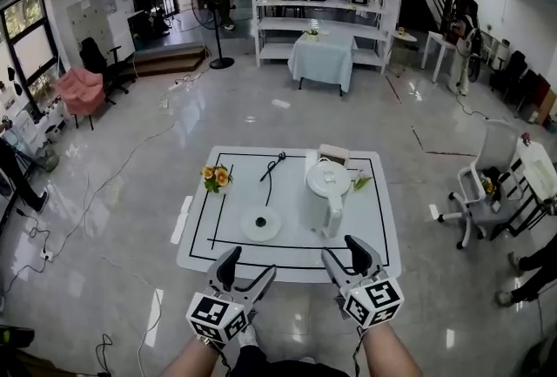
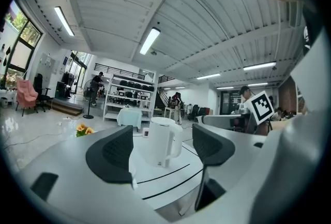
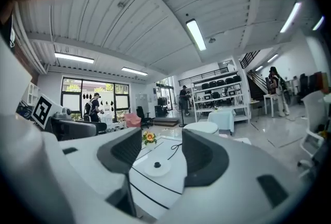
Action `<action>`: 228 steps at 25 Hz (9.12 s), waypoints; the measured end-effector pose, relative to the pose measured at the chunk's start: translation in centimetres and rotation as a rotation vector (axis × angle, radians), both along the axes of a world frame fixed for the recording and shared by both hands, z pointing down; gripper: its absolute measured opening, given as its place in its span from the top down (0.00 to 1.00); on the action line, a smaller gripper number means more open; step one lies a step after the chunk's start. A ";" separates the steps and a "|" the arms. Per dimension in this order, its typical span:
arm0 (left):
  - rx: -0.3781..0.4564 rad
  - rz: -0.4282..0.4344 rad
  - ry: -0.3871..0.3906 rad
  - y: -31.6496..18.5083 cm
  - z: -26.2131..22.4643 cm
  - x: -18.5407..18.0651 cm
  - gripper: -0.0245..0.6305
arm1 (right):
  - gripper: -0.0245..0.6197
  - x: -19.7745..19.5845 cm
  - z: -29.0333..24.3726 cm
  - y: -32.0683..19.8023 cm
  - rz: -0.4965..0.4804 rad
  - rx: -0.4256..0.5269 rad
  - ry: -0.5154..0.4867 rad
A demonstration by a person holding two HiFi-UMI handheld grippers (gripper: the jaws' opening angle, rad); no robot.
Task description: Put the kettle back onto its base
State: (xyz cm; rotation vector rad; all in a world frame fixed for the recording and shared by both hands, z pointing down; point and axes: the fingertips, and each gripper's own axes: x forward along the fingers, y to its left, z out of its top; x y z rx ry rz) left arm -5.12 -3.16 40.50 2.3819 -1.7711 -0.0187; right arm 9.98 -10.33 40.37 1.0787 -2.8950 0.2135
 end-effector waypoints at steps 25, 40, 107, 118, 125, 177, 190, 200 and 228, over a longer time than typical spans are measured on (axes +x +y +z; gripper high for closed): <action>-0.015 0.348 0.016 -12.3 0.2 -7.5 0.43 | 0.61 -5.7 -0.9 -9.0 0.361 0.010 0.045; -0.016 0.458 0.061 -12.2 0.7 -6.1 0.43 | 0.61 -4.0 -0.1 -8.7 0.465 -0.022 0.127; -0.109 0.385 0.040 -18.2 3.6 -3.1 0.96 | 0.79 -1.2 12.4 -15.6 0.315 -0.194 0.275; -0.084 0.323 0.037 -17.9 2.7 -5.0 0.96 | 0.79 -2.0 10.2 -16.3 0.288 -0.121 0.287; -0.077 0.229 0.041 -16.6 2.5 -8.8 0.96 | 0.79 -4.9 7.8 -16.4 0.232 -0.064 0.275; -0.106 0.068 0.039 -6.8 4.3 -19.0 0.96 | 0.79 -21.1 7.8 -9.0 0.004 0.050 0.090; -0.117 0.089 0.043 -6.0 5.0 -18.4 0.96 | 0.79 -20.0 9.0 -7.4 0.030 0.062 0.073; -0.102 0.114 0.061 -5.7 4.9 -17.1 0.96 | 0.78 -19.4 9.9 -7.0 0.017 0.021 0.093; -0.054 0.338 0.093 -5.0 3.2 -6.9 0.96 | 0.96 -7.8 2.2 -0.6 0.174 0.113 0.179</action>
